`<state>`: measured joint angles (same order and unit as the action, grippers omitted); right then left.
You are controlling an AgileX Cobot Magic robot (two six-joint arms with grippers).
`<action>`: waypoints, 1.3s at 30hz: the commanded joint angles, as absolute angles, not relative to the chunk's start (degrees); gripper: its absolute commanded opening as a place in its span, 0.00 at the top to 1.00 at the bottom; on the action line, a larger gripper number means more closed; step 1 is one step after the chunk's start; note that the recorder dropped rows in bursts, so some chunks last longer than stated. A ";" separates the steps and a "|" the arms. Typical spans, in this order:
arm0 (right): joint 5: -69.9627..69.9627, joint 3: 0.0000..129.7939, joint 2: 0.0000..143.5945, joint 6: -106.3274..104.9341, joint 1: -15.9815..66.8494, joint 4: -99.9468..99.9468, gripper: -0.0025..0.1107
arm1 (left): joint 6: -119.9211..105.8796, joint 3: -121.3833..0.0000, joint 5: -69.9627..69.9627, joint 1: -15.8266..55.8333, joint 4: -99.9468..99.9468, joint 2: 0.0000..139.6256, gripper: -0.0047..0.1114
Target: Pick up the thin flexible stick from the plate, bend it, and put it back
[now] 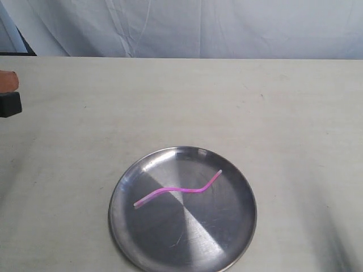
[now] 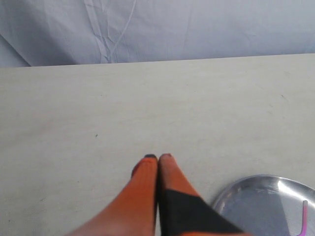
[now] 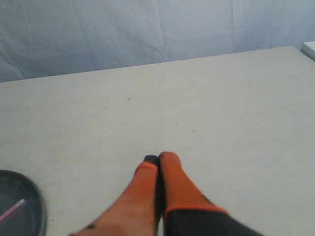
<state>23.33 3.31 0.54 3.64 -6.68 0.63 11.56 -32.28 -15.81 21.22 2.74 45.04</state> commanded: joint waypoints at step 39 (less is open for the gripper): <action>20.82 0.11 0.27 3.22 -6.86 0.59 0.96 | -3.07 -5.87 -11.14 10.28 -2.15 7.34 0.96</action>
<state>21.45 0.44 0.54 3.41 -6.68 0.63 -2.65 -8.91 -10.53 13.78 0.00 11.89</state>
